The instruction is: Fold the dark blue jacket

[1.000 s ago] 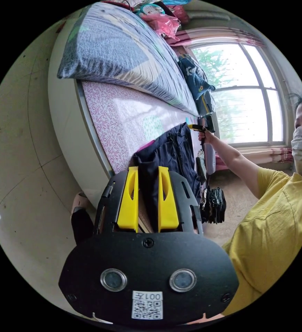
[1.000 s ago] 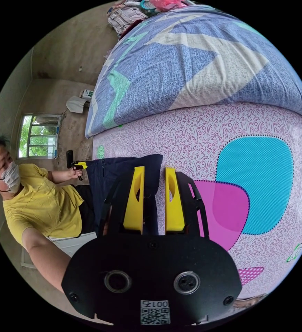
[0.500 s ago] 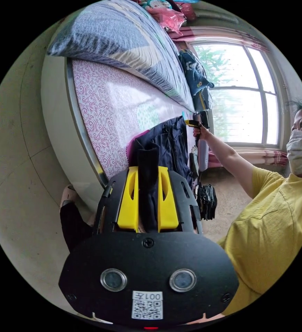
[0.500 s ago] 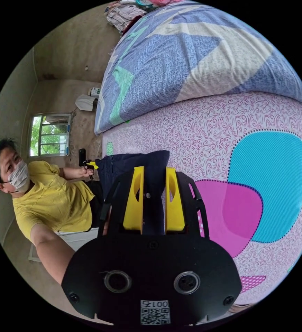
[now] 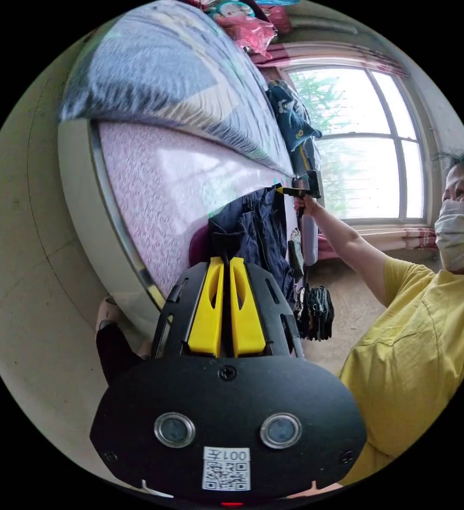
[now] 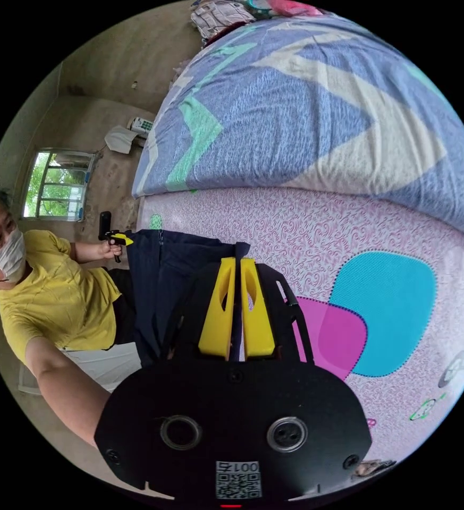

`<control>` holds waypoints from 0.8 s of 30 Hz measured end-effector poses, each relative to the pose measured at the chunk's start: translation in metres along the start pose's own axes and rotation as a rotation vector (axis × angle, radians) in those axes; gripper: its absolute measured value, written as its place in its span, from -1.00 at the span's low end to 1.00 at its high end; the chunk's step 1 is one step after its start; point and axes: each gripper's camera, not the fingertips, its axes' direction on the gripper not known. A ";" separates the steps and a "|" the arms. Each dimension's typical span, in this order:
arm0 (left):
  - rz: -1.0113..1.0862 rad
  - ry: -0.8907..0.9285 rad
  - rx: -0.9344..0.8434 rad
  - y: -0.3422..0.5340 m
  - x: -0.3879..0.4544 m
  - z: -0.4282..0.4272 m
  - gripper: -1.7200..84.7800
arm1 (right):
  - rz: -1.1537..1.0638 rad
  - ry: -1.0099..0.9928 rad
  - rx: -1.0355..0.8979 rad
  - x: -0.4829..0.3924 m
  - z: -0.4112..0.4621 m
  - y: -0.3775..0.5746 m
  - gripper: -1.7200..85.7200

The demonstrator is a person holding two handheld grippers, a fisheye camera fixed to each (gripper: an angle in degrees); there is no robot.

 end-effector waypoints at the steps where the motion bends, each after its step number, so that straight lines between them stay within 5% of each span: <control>1: 0.030 0.000 0.019 -0.006 0.006 -0.004 -0.98 | -0.005 0.028 0.037 -0.002 -0.007 0.003 -0.93; 15: 0.303 -0.027 0.053 0.001 0.079 -0.008 -0.98 | -0.136 0.182 0.212 -0.064 -0.027 0.069 -0.94; 24: 0.654 0.006 0.014 0.091 0.201 0.001 -0.98 | -0.232 0.218 0.261 -0.131 -0.024 0.220 -0.93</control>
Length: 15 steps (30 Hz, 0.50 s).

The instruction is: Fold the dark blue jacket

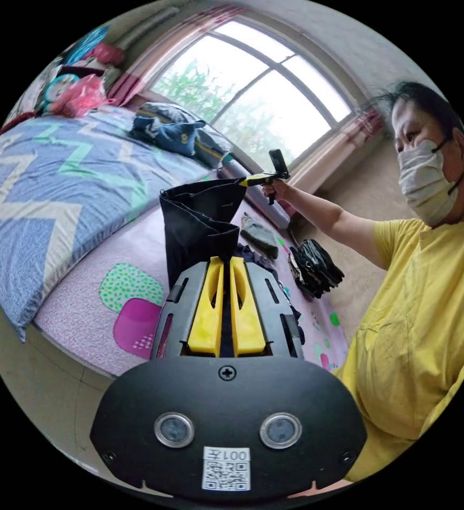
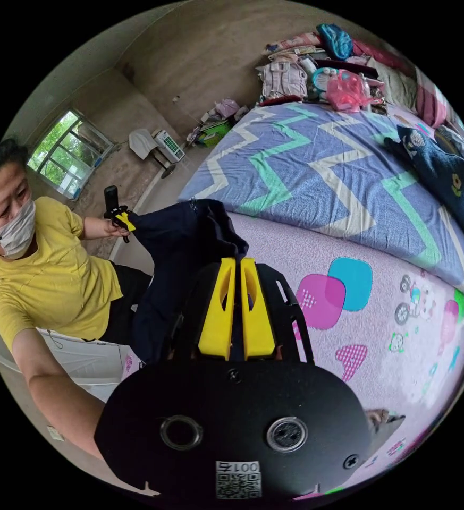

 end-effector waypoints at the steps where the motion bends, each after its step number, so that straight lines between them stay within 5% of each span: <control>1: 0.038 0.011 -0.001 0.007 0.026 0.003 -0.98 | -0.003 0.014 0.016 -0.014 -0.010 0.028 -0.93; 9: 0.245 0.049 -0.122 0.084 0.206 0.065 -0.98 | 0.105 0.046 0.168 -0.067 -0.040 0.277 -0.94; 15: 0.215 0.063 -0.393 0.173 0.263 0.169 -0.98 | 0.351 0.023 0.221 -0.037 0.043 0.464 -0.93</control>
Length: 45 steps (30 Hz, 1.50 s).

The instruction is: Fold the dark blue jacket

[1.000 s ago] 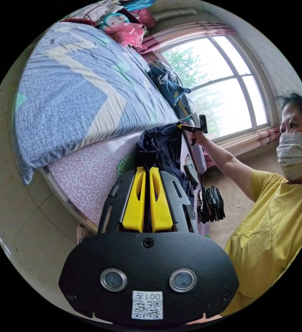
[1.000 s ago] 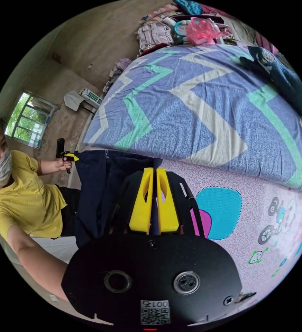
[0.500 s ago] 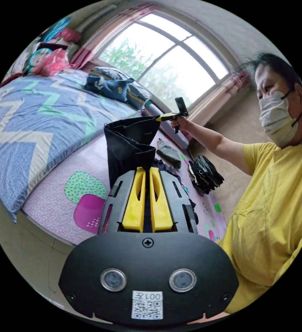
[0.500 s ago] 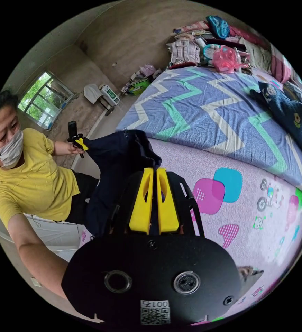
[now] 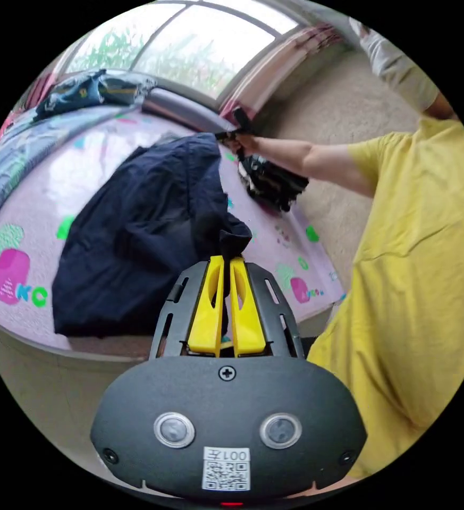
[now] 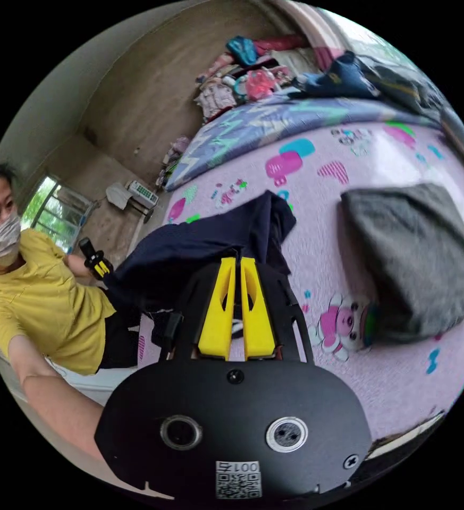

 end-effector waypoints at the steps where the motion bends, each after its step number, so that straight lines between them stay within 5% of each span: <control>1: -0.017 -0.018 -0.071 0.007 0.003 0.027 -0.98 | 0.047 0.000 -0.004 0.016 0.019 0.027 -0.93; 4: -0.033 -0.055 -0.180 0.019 0.007 0.068 -0.98 | 0.099 0.010 -0.029 0.040 0.058 0.072 -0.93; 15: -0.058 0.002 -0.038 0.003 0.039 0.050 -0.98 | 0.079 -0.011 0.092 0.070 0.053 0.110 -0.93; 21: -0.065 0.009 -0.191 0.017 0.026 0.108 -0.98 | 0.203 0.067 -0.051 0.096 0.105 0.132 -0.93; 30: 0.015 0.067 -0.181 0.003 0.040 0.114 -0.98 | 0.281 0.049 0.050 0.107 0.105 0.166 -0.92; 45: -0.163 0.116 -0.210 0.027 0.007 0.092 -0.85 | 0.376 0.014 0.230 0.084 0.089 0.188 -0.84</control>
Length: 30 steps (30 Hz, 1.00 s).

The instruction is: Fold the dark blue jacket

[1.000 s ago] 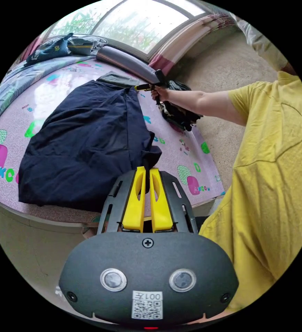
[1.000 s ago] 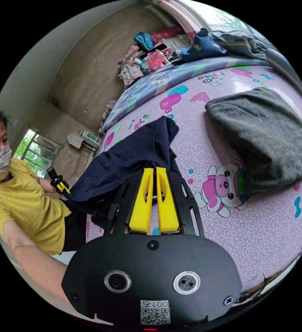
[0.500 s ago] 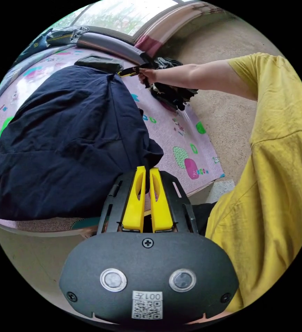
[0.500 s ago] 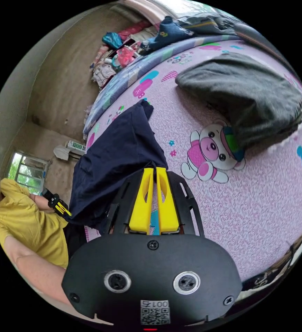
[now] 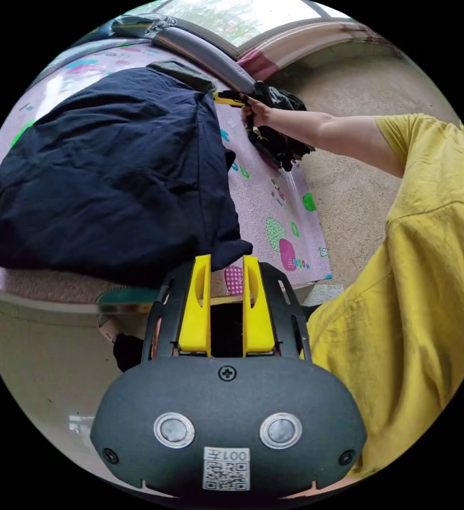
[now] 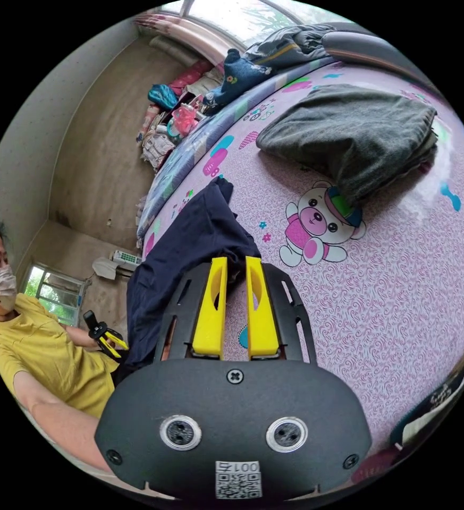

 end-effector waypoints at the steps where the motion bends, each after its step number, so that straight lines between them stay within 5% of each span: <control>1: -0.017 -0.024 0.015 0.006 -0.001 -0.012 -0.86 | 0.007 0.025 0.022 -0.005 -0.005 0.001 -0.83; 12: -0.254 -0.340 0.301 0.038 -0.083 -0.167 -0.86 | -0.049 0.217 0.324 -0.114 -0.039 -0.066 -0.88; 20: -0.174 -0.165 0.238 -0.001 -0.164 -0.190 -0.79 | -0.247 0.419 -0.059 -0.240 0.093 -0.230 -0.92; 30: -0.159 0.020 0.115 -0.023 -0.232 -0.201 -0.72 | -0.131 0.467 -0.388 -0.251 0.180 -0.357 -0.76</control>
